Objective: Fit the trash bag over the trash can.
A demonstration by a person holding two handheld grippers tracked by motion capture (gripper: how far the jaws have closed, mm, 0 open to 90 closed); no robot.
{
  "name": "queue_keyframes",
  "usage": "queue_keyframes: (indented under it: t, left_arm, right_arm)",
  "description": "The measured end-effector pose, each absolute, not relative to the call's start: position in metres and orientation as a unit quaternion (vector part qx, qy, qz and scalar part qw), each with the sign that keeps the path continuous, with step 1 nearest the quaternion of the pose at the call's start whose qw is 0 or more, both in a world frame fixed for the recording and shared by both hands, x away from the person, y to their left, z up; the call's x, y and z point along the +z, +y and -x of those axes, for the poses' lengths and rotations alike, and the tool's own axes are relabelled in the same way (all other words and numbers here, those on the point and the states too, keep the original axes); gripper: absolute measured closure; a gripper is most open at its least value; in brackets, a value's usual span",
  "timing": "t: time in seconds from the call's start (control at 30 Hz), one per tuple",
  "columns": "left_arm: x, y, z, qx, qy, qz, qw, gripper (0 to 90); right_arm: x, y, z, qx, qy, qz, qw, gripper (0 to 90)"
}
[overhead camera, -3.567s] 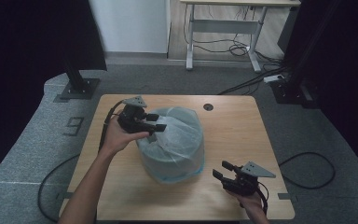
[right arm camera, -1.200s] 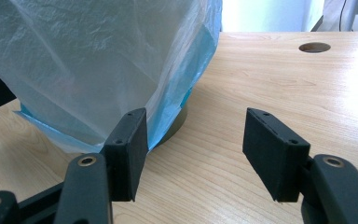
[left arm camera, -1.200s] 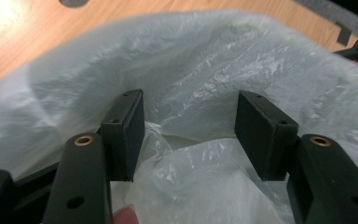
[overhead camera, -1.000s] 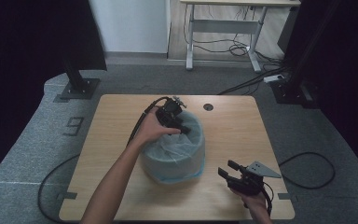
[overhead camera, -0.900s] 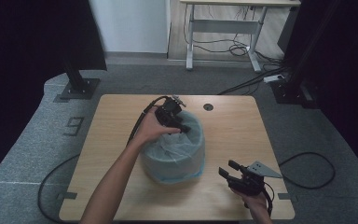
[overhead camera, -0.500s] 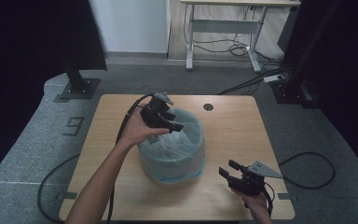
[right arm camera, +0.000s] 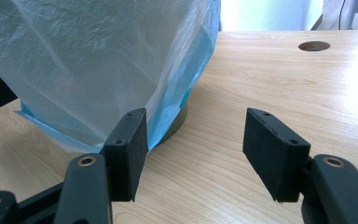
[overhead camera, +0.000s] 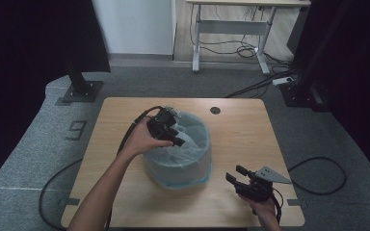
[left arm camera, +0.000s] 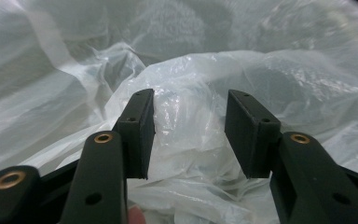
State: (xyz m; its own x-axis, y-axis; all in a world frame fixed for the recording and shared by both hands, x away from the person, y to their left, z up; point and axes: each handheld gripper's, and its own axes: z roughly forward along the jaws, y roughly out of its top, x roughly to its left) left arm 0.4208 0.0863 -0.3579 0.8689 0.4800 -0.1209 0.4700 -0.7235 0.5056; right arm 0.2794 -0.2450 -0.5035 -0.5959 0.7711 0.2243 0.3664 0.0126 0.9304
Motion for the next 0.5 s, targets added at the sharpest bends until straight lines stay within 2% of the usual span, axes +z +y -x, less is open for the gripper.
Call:
queue_keyframes:
  t: [0.23,0.5]
  left_arm:
    - [-0.365,0.081,-0.426,0.004,0.266,-0.932,0.246,49.1]
    - [-0.352,0.089,-0.417,0.006,0.263,-0.921,0.288,46.5]
  right_arm:
    - [-0.503,-0.247,-0.279,0.569,0.688,-0.413,0.179,39.3]
    - [-0.503,-0.246,-0.279,0.570,0.688,-0.412,0.179,39.3]
